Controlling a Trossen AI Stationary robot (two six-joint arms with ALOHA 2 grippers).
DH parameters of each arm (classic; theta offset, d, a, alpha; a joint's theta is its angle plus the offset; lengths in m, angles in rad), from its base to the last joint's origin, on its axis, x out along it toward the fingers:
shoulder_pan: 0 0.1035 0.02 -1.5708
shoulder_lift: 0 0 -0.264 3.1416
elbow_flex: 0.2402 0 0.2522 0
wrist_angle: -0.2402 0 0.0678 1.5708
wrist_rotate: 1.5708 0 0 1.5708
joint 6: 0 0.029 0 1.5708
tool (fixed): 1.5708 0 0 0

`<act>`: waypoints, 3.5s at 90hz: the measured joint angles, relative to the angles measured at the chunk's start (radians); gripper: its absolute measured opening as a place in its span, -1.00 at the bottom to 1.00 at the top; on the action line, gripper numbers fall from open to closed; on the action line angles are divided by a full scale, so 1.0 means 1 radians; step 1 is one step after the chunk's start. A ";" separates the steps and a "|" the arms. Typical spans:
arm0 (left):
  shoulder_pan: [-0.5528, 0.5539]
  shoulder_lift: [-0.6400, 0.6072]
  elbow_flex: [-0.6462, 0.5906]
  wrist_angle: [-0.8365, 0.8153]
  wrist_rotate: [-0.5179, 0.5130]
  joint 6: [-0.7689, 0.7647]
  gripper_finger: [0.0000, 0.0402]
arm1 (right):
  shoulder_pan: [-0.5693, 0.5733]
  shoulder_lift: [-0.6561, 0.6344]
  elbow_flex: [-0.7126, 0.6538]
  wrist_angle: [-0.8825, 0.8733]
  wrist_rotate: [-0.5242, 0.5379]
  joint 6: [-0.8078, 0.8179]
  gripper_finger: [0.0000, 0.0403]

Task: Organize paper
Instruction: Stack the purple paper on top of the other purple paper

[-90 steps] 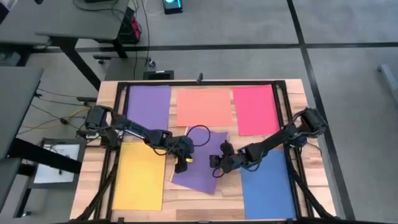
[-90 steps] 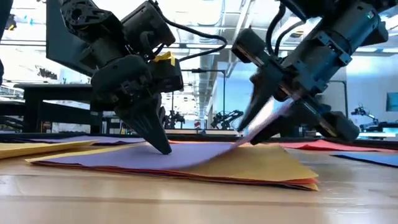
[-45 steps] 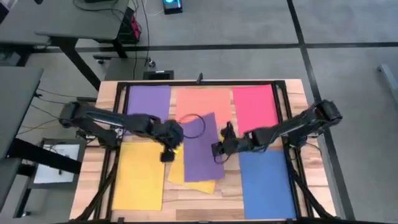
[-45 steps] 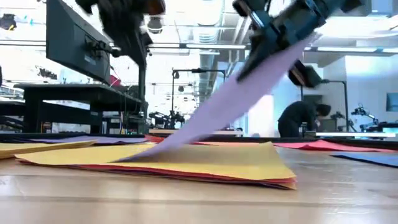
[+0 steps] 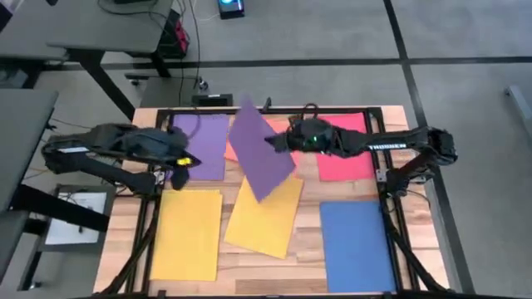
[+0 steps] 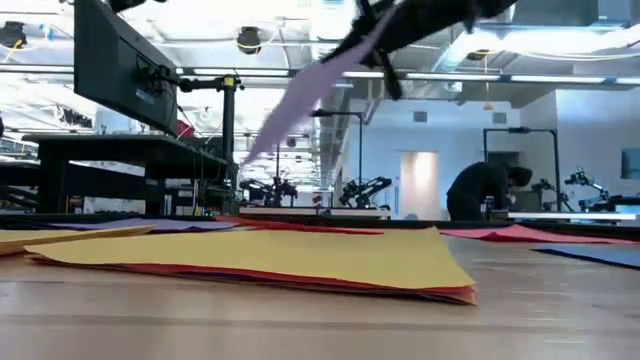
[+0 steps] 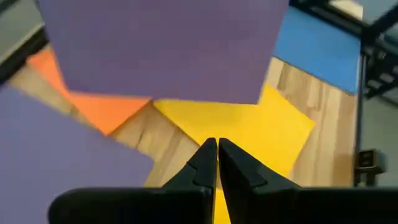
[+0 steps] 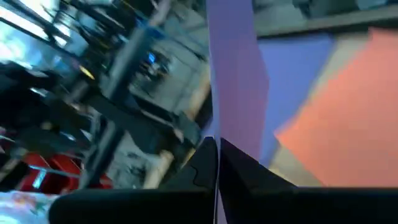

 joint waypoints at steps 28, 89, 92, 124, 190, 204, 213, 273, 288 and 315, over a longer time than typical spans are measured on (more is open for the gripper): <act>0.000 -0.118 -0.001 -0.102 -0.089 -0.013 -1.00 | -0.008 0.286 0.265 -0.032 0.082 0.019 -1.00; 0.000 -0.371 -0.003 -0.130 -0.093 0.275 -1.00 | 0.018 1.114 1.146 0.450 0.325 0.253 -1.00; 0.000 -0.372 -0.004 -0.132 -0.092 0.279 -1.00 | 0.017 1.114 1.138 0.434 0.333 0.271 -1.00; 0.000 -0.382 -0.005 -0.202 -0.090 0.267 -1.00 | 0.038 1.113 1.137 0.056 0.328 0.307 -1.00; 0.000 -0.382 -0.005 -0.203 -0.089 0.262 -1.00 | 0.034 1.114 1.136 -0.110 0.456 0.499 -1.00; 0.000 -0.382 -0.005 -0.204 -0.090 0.263 -1.00 | 0.023 1.114 1.136 -0.096 0.447 0.447 -0.99; 0.000 -0.382 -0.005 -0.204 -0.089 0.263 -1.00 | 0.016 1.114 1.136 -0.097 0.368 0.409 -0.90; 0.000 -0.382 -0.006 -0.207 -0.090 0.206 -1.00 | 0.000 1.111 1.166 -0.163 0.247 0.344 -0.35; 0.000 -0.381 -0.006 -0.207 -0.089 0.215 -1.00 | 0.005 1.115 1.165 -0.186 0.366 0.443 -0.35; 0.000 -0.381 -0.006 -0.207 -0.089 0.213 -1.00 | 0.015 1.113 1.165 -0.193 0.368 0.456 -0.34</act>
